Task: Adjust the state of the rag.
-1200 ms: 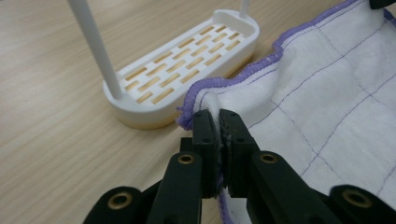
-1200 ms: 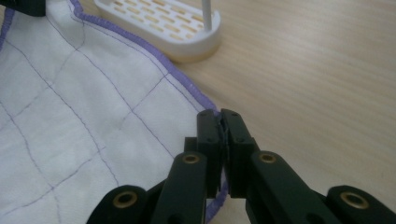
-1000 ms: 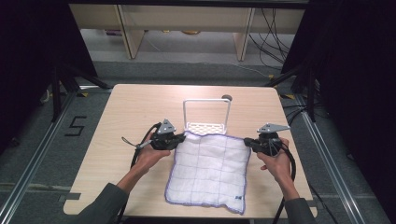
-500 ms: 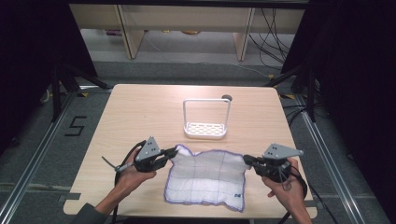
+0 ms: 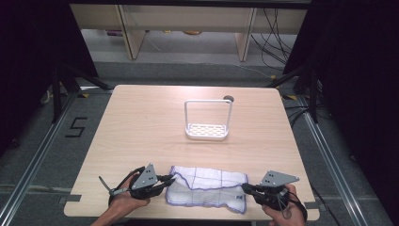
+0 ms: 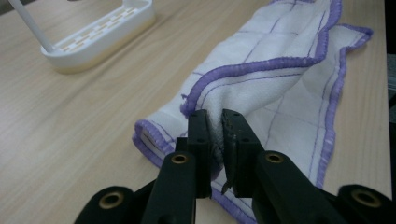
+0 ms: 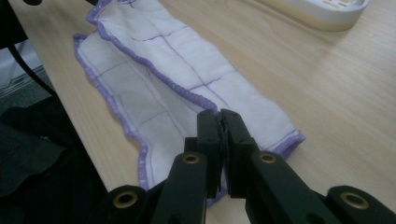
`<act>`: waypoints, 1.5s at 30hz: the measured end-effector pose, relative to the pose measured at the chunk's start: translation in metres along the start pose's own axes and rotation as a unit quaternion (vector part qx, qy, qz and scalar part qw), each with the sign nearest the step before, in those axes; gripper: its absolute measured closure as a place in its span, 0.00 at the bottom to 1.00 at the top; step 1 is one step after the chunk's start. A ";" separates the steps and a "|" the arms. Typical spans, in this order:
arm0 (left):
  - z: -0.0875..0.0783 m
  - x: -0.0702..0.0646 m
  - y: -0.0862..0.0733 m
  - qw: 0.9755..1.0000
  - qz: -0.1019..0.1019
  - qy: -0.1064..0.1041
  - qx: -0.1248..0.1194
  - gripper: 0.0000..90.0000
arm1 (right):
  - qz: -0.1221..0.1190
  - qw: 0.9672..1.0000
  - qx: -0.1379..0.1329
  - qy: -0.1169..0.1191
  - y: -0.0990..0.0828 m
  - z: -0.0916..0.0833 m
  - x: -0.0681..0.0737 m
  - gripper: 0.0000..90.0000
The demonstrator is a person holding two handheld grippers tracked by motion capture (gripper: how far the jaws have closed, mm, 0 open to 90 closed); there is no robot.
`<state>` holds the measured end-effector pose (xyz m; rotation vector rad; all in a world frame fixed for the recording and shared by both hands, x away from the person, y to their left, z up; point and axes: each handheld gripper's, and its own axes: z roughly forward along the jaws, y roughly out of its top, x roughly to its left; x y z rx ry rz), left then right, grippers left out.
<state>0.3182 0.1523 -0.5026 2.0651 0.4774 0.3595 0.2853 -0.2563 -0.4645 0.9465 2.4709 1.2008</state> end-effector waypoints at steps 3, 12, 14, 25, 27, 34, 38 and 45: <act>-0.003 -0.001 -0.004 1.000 -0.005 0.000 0.002 0.82 | 0.004 1.000 0.007 0.014 -0.005 -0.002 0.003 0.95; -0.026 0.007 0.004 0.996 -0.076 0.014 -0.045 0.64 | 0.051 0.999 -0.013 0.003 -0.011 -0.015 0.003 0.72; -0.023 0.015 0.011 0.995 -0.090 0.024 -0.045 0.63 | 0.059 0.998 -0.006 -0.023 -0.009 -0.012 -0.003 0.68; 0.022 0.045 0.024 0.991 -0.131 0.026 0.019 0.49 | 0.072 0.994 0.030 -0.075 0.008 0.027 -0.040 0.62; 0.031 0.049 0.020 0.990 -0.129 0.032 0.039 0.48 | 0.067 0.994 0.041 -0.072 0.010 0.033 -0.043 0.62; 0.039 0.047 0.015 0.992 -0.097 0.038 0.067 0.49 | 0.072 0.991 0.082 -0.080 0.008 0.046 -0.045 0.60; 0.044 0.043 0.013 0.993 -0.082 0.029 0.083 0.52 | 0.060 0.991 0.080 -0.086 0.005 0.049 -0.046 0.61; 0.049 0.042 0.010 0.992 -0.070 0.024 0.101 0.55 | 0.058 0.990 0.091 -0.095 0.003 0.055 -0.043 0.64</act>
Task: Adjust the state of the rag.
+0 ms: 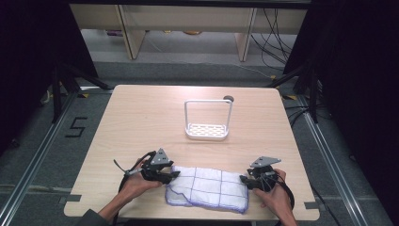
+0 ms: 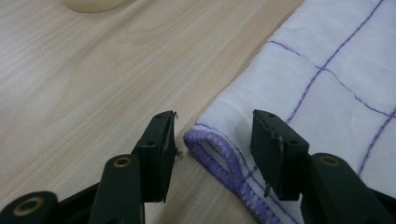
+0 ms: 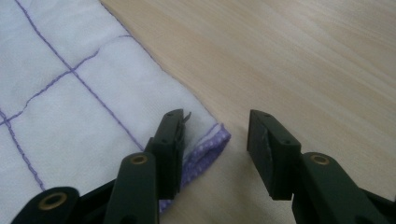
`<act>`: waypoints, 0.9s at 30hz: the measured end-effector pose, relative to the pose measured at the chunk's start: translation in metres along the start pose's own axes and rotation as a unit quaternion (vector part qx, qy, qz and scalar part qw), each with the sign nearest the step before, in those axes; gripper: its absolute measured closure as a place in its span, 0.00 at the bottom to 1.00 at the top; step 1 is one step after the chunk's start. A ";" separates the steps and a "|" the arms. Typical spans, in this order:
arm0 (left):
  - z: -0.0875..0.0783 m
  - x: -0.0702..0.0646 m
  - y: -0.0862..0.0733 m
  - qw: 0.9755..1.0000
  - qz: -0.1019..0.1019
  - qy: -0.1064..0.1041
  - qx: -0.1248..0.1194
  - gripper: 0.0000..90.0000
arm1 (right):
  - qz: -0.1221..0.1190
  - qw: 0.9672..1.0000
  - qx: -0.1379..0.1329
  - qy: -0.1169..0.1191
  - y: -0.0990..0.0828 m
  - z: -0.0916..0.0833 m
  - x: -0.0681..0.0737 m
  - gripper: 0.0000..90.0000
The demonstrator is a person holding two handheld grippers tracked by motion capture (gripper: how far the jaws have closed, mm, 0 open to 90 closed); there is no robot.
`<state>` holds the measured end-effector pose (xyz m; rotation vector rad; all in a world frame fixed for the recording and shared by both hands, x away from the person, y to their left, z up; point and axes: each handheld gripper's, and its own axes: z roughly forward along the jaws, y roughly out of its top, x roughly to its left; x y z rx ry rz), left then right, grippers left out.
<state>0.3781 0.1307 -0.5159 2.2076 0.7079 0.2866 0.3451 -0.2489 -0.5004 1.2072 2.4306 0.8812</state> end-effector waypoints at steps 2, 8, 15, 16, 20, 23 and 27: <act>0.000 0.000 0.000 1.000 0.001 -0.006 -0.001 0.58 | -0.002 1.000 0.010 0.003 0.001 -0.002 0.000 0.67; 0.001 0.000 -0.001 0.999 -0.010 -0.030 -0.008 0.77 | -0.002 1.000 0.001 0.023 0.000 0.000 -0.001 0.83; -0.006 -0.006 -0.004 1.000 -0.001 -0.019 -0.011 0.92 | 0.006 0.999 0.005 0.040 0.003 -0.001 0.000 0.95; -0.009 -0.007 -0.004 1.000 -0.001 -0.019 -0.014 0.92 | 0.000 0.999 -0.004 0.039 0.005 -0.002 -0.001 0.95; -0.023 -0.008 -0.009 1.000 -0.006 -0.009 -0.026 0.92 | -0.006 0.999 -0.013 0.040 0.017 -0.008 -0.004 0.95; -0.027 -0.009 -0.013 0.999 -0.015 -0.007 -0.032 0.93 | -0.010 0.999 -0.011 0.039 0.025 -0.009 -0.003 0.95; -0.034 -0.009 -0.021 0.999 -0.015 0.003 -0.029 0.93 | -0.027 0.999 -0.013 0.036 0.043 0.001 -0.001 0.95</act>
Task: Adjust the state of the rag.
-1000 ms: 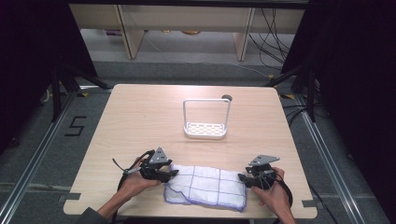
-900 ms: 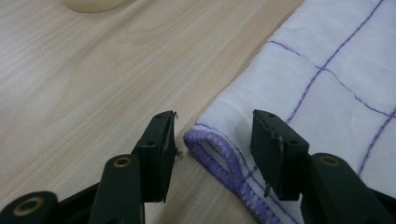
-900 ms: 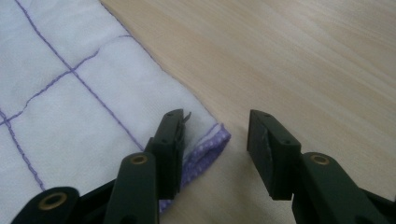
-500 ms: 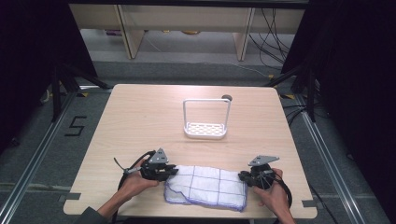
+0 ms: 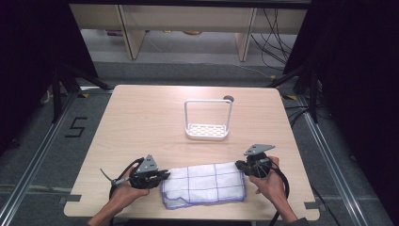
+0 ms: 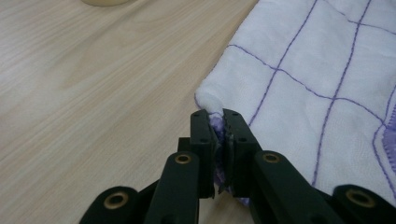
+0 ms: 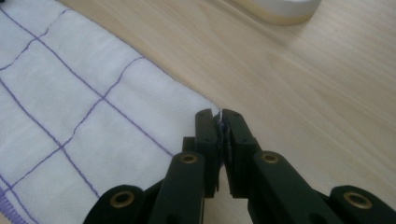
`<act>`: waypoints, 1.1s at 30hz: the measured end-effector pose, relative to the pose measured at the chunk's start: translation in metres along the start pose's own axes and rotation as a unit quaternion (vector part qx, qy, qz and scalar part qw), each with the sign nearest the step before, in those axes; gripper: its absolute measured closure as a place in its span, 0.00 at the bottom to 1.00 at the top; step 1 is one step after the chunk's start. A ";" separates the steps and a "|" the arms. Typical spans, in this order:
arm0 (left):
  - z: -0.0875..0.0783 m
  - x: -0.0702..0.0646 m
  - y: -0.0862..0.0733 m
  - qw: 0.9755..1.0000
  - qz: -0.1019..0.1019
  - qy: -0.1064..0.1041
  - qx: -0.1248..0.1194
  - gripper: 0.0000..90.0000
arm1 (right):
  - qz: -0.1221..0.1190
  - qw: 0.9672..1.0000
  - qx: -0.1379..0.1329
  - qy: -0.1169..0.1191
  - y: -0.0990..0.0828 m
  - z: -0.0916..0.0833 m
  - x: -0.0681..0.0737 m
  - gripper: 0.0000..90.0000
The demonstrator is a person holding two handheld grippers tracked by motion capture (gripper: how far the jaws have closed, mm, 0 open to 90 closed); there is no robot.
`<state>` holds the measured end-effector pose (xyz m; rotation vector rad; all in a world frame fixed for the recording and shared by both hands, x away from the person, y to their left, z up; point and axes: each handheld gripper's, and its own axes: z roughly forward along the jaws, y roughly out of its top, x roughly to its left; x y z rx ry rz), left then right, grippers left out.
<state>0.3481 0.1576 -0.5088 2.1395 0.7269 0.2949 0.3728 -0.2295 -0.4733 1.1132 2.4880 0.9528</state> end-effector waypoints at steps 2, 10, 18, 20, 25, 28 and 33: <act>-0.004 -0.002 -0.004 1.000 -0.008 -0.002 -0.003 0.93 | -0.014 1.000 0.007 -0.001 0.007 0.002 -0.001 0.95; -0.013 -0.012 -0.014 1.000 -0.021 -0.008 -0.008 0.92 | -0.010 1.000 0.023 0.002 0.029 0.015 -0.004 0.95; -0.020 -0.032 -0.019 1.000 -0.019 -0.022 -0.001 0.92 | -0.018 1.000 0.023 0.009 0.050 0.032 -0.009 0.95; -0.021 -0.038 -0.021 1.000 -0.018 -0.021 -0.007 0.92 | -0.031 0.999 0.021 0.009 0.057 0.041 -0.011 0.95; -0.026 -0.048 -0.022 0.999 -0.019 -0.027 -0.010 0.92 | -0.058 0.998 0.021 0.012 0.073 0.060 -0.009 0.95; -0.023 -0.052 -0.023 1.000 -0.009 -0.029 -0.001 0.91 | -0.062 0.998 0.015 0.009 0.085 0.067 -0.005 0.95; -0.019 -0.063 -0.023 0.999 -0.018 -0.039 -0.007 0.91 | -0.100 0.995 0.016 0.004 0.106 0.076 0.003 0.95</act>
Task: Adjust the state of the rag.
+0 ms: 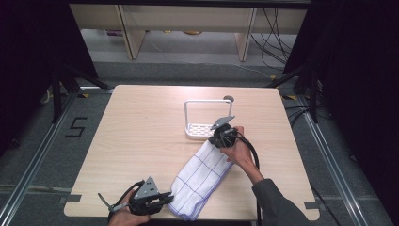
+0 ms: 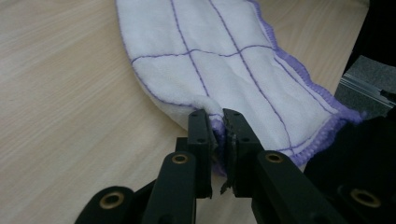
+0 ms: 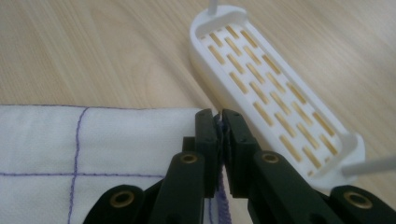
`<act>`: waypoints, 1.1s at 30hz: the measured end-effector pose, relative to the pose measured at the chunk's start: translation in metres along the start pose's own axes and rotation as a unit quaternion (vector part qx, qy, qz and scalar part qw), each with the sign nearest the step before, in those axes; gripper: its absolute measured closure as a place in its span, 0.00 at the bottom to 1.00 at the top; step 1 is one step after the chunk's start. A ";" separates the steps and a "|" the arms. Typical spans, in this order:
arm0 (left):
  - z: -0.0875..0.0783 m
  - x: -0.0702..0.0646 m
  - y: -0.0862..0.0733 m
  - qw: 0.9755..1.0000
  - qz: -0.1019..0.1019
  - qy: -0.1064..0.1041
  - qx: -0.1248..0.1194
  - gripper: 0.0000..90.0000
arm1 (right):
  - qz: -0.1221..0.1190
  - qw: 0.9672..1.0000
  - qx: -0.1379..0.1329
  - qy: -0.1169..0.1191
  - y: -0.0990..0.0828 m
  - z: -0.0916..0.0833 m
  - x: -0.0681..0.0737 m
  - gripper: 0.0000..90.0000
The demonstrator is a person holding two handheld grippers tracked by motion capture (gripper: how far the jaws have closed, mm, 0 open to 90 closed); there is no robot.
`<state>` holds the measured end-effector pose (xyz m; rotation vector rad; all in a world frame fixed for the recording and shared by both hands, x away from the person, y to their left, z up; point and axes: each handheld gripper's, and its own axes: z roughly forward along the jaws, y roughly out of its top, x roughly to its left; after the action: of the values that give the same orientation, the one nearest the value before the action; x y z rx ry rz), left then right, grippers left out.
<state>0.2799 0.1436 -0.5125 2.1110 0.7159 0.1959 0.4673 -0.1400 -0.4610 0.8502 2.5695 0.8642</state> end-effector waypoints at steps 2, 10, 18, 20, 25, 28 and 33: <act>0.001 -0.003 0.000 1.000 -0.003 -0.004 -0.007 0.90 | -0.012 1.000 0.003 0.003 0.004 0.002 0.001 0.95; 0.005 -0.019 -0.002 0.999 -0.005 -0.041 -0.004 0.75 | -0.050 0.998 -0.015 0.034 0.026 0.035 0.016 0.89; -0.009 -0.003 0.014 0.997 -0.043 -0.048 -0.053 0.46 | 0.031 0.996 -0.069 0.039 0.033 0.010 0.012 0.64; -0.012 0.006 0.022 0.996 -0.046 -0.042 -0.066 0.46 | 0.047 0.996 -0.073 0.030 0.028 -0.002 0.012 0.64; -0.003 0.038 0.045 0.996 -0.059 -0.020 -0.072 0.44 | 0.074 0.996 -0.050 -0.004 -0.003 -0.026 0.006 0.62; 0.004 0.051 0.053 0.996 -0.059 -0.020 -0.069 0.44 | 0.099 0.994 -0.044 -0.008 -0.017 -0.031 0.006 0.62; 0.036 0.086 0.079 0.996 -0.075 -0.009 -0.054 0.43 | 0.130 0.990 -0.048 -0.029 -0.052 -0.033 -0.001 0.57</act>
<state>0.3978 0.1305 -0.4824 1.9460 0.8301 0.1297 0.4301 -0.1891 -0.4677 1.1809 2.3792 1.0117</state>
